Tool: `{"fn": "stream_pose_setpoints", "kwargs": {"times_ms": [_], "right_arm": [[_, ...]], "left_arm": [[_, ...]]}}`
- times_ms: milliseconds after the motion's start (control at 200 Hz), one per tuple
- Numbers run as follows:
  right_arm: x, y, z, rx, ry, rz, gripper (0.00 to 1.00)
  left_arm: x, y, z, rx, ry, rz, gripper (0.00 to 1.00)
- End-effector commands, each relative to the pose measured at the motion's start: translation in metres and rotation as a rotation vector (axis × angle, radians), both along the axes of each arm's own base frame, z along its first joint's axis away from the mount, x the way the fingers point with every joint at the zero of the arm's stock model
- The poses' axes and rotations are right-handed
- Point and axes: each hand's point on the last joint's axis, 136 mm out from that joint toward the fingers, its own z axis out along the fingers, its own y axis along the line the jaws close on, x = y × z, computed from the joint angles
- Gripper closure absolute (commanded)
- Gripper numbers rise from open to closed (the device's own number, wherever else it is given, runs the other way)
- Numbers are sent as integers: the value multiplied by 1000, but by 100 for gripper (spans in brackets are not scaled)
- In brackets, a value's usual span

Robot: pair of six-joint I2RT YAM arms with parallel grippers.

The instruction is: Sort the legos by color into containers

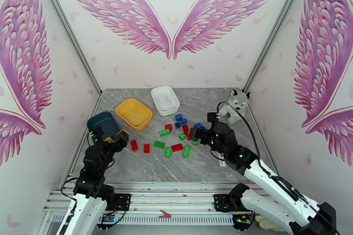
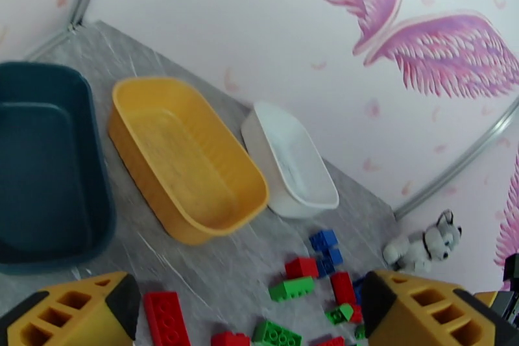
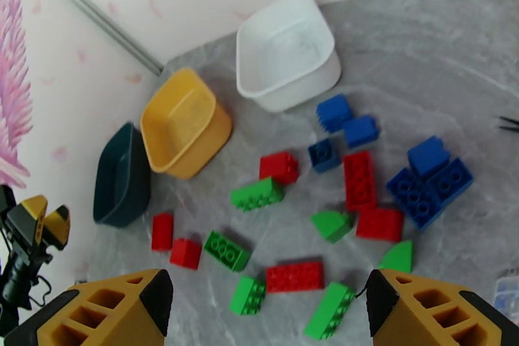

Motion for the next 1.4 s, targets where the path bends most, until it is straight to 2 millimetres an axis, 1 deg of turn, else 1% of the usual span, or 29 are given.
{"fn": "stream_pose_setpoints", "kwargs": {"times_ms": [0,110,145,160,230,360,470,625,730,875,945,1090,1145,1250,1355,1395], "right_arm": [[-17,-15,-53,-176,106,-77,18],[-25,-5,-86,-246,157,-65,22],[-26,-1,-95,-256,171,-58,23],[-26,1,-99,-262,177,-57,23],[-27,7,-114,-291,197,-58,24],[-23,16,-132,-330,218,-63,20],[-19,20,-146,-345,234,-68,20],[-12,28,-162,-369,245,-76,26],[-5,34,-170,-393,255,-79,33],[1,37,-175,-413,256,-101,41],[2,37,-174,-409,252,-107,45],[2,35,-169,-404,242,-108,64],[2,34,-166,-407,237,-110,72],[2,31,-159,-408,224,-110,81],[0,31,-146,-392,207,-100,85],[1,32,-138,-380,190,-94,85]], "left_arm": [[-11,-21,-23,41,70,-62,2],[-17,-41,-24,96,61,-103,1],[-18,-46,-21,102,43,-111,1],[-18,-49,-26,120,58,-115,1],[-18,-55,-29,158,63,-115,1],[-16,-64,-37,194,84,-121,1],[-14,-69,-41,188,89,-126,1],[-14,-70,-41,182,86,-125,1],[-15,-71,-42,184,88,-131,1],[-15,-71,-42,184,88,-130,1],[-15,-70,-42,184,87,-128,1],[-14,-71,-39,185,81,-128,1],[-12,-73,-36,186,76,-131,1],[-9,-76,-33,194,71,-132,1],[-2,-84,-25,181,55,-151,1],[3,-89,-21,175,47,-163,1]]}}
